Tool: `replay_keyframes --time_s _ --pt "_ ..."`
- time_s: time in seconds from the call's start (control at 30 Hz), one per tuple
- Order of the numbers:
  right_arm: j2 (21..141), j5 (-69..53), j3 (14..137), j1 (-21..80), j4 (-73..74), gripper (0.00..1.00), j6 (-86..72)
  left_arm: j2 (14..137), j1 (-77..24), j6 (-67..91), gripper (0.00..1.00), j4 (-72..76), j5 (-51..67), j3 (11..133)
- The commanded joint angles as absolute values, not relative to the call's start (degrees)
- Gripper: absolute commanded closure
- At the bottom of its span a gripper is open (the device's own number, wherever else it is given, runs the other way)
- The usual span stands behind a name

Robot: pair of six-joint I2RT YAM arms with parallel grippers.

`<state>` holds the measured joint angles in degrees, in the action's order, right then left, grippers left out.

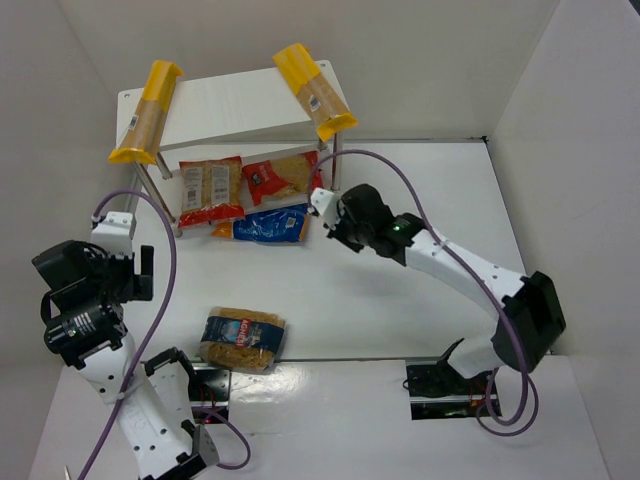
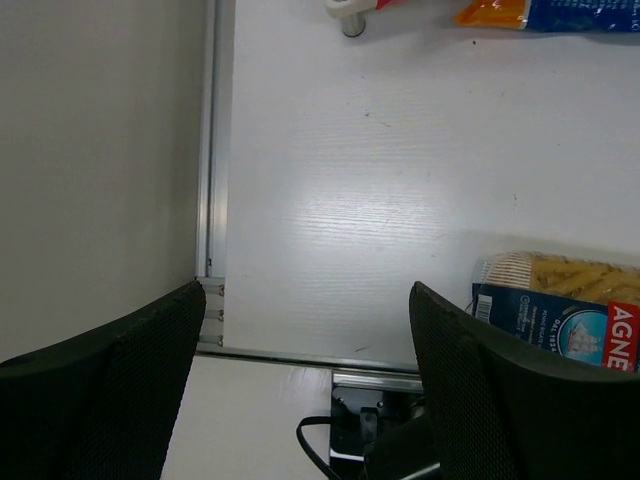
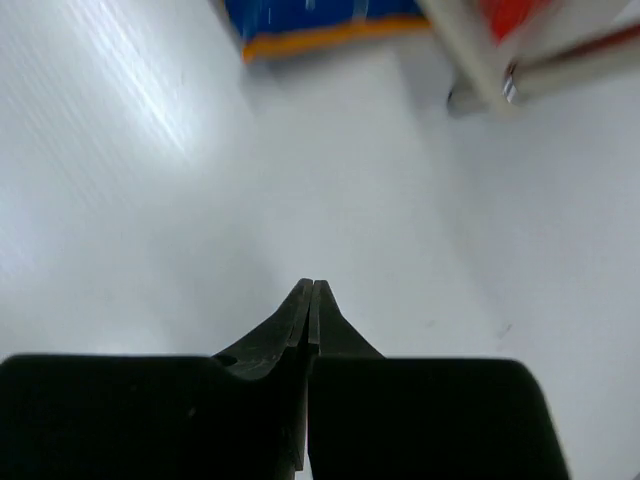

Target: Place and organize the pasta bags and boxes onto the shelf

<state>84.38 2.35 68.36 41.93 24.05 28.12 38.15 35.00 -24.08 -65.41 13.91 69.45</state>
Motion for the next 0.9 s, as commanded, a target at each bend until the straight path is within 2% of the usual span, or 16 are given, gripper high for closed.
replay_keyframes --time_s 0.0,0.1,0.13,0.27,0.37,0.47,0.87 --pt "79.91 0.62 60.50 37.81 32.68 0.99 24.53 39.28 34.89 -25.22 0.12 -63.28 18.54 69.08" --pt "75.16 -2.54 57.05 30.87 34.45 0.78 20.23 40.61 33.84 -24.61 0.10 -62.23 20.13 69.08" --pt "73.84 -3.68 56.34 28.94 35.15 0.74 19.34 41.21 33.84 -23.83 0.10 -62.23 20.74 69.08" --pt "67.08 -5.37 55.28 15.40 35.16 0.27 15.56 42.88 33.31 -23.12 0.02 -61.00 22.59 69.70" --pt "65.84 -4.83 55.81 9.26 34.63 0.13 12.58 44.29 33.31 -21.19 0.01 -58.54 24.17 69.70" --pt "65.83 -4.32 55.81 4.07 34.63 0.07 10.55 45.61 33.31 -18.91 0.01 -55.21 25.93 69.18" --pt "64.87 -3.25 54.14 -2.55 32.26 0.06 9.84 47.55 32.78 -13.89 0.01 -48.16 28.65 63.02"
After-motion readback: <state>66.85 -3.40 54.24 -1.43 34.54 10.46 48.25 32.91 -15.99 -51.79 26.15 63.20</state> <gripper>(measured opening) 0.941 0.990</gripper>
